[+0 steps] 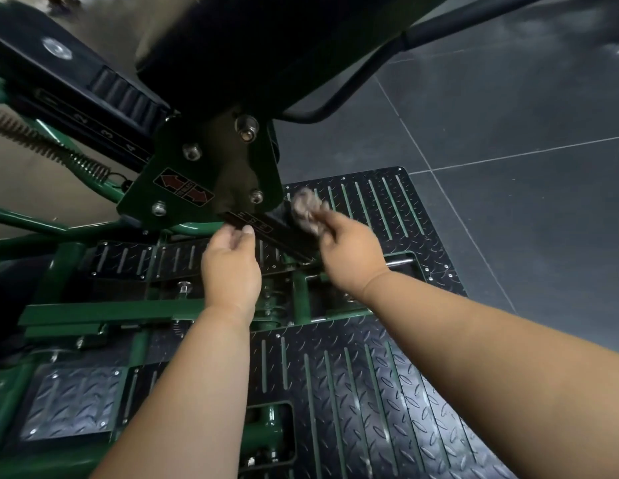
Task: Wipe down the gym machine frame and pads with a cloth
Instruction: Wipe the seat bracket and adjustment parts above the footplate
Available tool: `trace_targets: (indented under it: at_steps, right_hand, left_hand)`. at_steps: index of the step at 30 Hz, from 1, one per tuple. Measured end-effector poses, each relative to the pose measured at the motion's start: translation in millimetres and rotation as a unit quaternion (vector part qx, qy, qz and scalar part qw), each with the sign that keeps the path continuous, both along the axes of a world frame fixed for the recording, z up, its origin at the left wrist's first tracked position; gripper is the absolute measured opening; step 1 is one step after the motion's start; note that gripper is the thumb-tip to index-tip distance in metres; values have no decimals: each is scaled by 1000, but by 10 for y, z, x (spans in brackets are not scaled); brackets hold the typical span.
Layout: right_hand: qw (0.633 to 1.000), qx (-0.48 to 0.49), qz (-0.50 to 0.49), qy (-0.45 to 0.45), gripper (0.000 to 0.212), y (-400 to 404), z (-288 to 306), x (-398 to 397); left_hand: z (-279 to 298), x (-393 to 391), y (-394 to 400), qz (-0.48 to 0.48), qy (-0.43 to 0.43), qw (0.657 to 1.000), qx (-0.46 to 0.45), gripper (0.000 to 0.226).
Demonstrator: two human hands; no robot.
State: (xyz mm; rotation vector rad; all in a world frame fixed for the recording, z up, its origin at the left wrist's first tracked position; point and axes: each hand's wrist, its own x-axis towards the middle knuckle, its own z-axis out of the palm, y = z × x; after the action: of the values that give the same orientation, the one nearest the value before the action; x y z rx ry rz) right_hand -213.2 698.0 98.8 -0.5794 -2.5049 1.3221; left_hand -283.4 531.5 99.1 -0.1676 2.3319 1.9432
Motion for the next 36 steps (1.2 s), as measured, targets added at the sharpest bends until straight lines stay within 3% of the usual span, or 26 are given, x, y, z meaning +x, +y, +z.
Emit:
trace_targets:
  at_steps: [2, 4, 7, 8, 10, 14, 19, 21, 25, 28, 30, 32, 36]
  right_hand:
    - [999, 1, 15, 51, 53, -119, 131, -167]
    - [996, 30, 70, 48, 51, -300, 163, -240]
    - [996, 61, 64, 7, 45, -310, 22, -42]
    - [996, 67, 58, -12, 43, -241, -45, 62]
    - [998, 55, 9, -42, 41, -54, -126, 212]
    - [986, -5, -168, -10, 47, 283, -148, 110]
    - [997, 35, 53, 35, 53, -269, -101, -47]
    - [998, 42, 37, 31, 52, -332, -235, 51]
    - [993, 64, -14, -98, 49, -35, -499, 320]
    - [999, 21, -13, 22, 54, -196, -225, 166]
    - [995, -18, 27, 91, 55, -359, 12, -79]
    - [997, -23, 29, 63, 53, -413, 72, -221]
    - [999, 10, -6, -44, 50, -277, -120, -155]
  left_hand:
    - [29, 37, 14, -8, 1, 1000, 17, 35]
    - [22, 56, 18, -16, -1, 999, 27, 20]
    - [-27, 48, -2, -25, -2, 999, 40, 24]
    - [-25, 46, -14, -27, -3, 999, 44, 35]
    - [-35, 21, -39, -24, -4, 998, 55, 48]
    - [-41, 21, 8, -3, 2, 998, 64, 50]
    - [-45, 47, 82, 29, 12, 998, 55, 47]
    - [-44, 40, 79, 34, 6, 998, 58, 46]
    - [-44, 38, 65, 24, 7, 998, 60, 44]
    - [-38, 26, 74, 19, 12, 999, 39, 39]
    - [-75, -1, 68, 19, 29, 999, 15, 24]
    - [-106, -29, 67, 24, 36, 999, 1, 16]
    - [-105, -34, 111, 35, 44, 998, 7, 41]
